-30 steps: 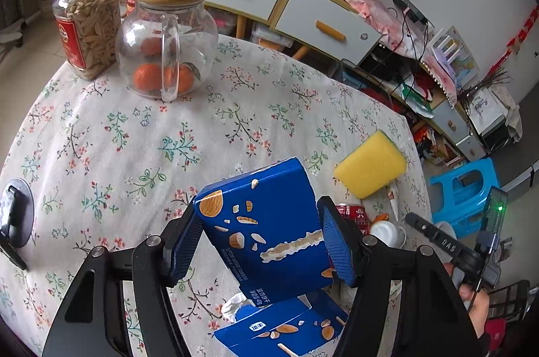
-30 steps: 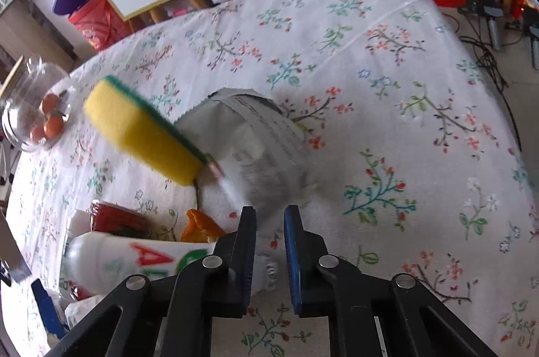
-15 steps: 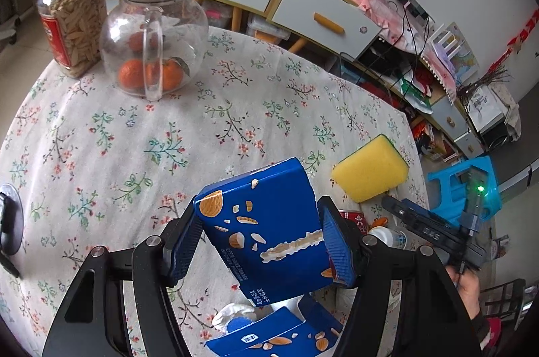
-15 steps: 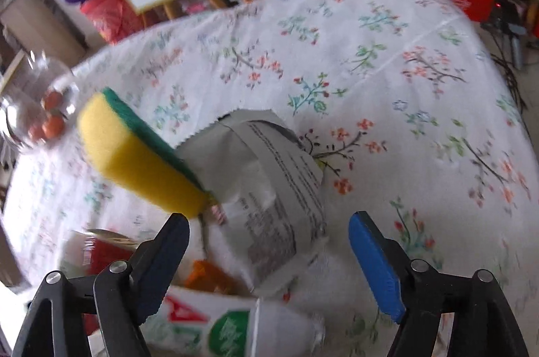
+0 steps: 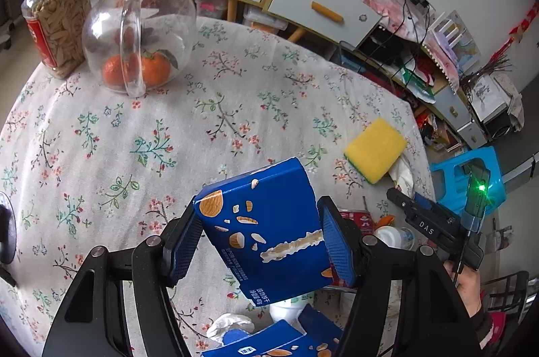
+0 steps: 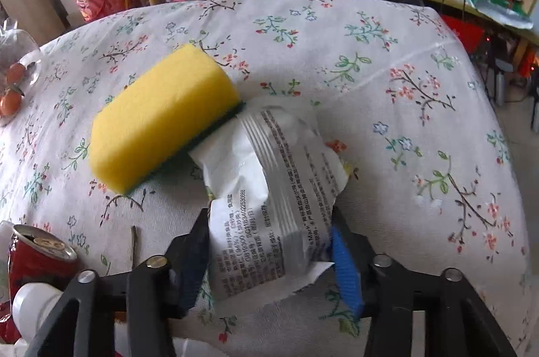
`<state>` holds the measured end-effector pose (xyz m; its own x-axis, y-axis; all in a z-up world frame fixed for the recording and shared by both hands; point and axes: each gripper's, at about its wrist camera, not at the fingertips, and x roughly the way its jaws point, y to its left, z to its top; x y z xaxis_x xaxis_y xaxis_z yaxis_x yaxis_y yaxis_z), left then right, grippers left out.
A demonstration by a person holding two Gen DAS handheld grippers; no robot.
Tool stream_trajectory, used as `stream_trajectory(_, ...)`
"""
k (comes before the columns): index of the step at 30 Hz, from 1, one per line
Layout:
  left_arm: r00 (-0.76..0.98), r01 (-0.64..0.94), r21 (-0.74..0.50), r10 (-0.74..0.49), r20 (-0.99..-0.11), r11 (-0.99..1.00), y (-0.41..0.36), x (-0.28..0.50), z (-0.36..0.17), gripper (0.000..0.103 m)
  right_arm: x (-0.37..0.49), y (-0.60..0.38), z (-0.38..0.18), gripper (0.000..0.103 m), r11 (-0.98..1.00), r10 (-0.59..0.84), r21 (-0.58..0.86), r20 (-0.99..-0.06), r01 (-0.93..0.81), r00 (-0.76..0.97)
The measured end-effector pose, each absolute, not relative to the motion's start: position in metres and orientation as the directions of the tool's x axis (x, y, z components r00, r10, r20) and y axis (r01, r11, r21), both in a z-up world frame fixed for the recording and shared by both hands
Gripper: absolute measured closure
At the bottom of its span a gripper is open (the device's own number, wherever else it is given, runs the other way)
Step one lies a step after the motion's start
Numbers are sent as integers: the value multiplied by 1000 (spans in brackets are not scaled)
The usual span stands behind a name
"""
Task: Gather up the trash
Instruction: 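Carry the white wrapper to the bin and release it with the right gripper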
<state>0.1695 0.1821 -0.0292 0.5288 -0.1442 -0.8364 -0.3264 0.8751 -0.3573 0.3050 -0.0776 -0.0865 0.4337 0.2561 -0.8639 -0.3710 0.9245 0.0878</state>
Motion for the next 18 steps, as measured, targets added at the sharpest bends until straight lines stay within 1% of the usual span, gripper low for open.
stream_trajectory(2, 547, -312, -366, -149, -824, 877, 180, 167, -23, 33, 303, -85, -83, 48, 927, 265, 107, -866, -360, 425)
stream_trajectory(9, 591, -253, -387, -175, -787, 886, 161, 162, -2, 33, 280, -113, -57, 48, 931, 263, 106, -856, -348, 444)
stream_trajectory(18, 592, -180, -374, -204, -780, 910, 123, 148, 5, 33, 234, -142, -17, 49, 922, 238, 30, -830, -386, 505)
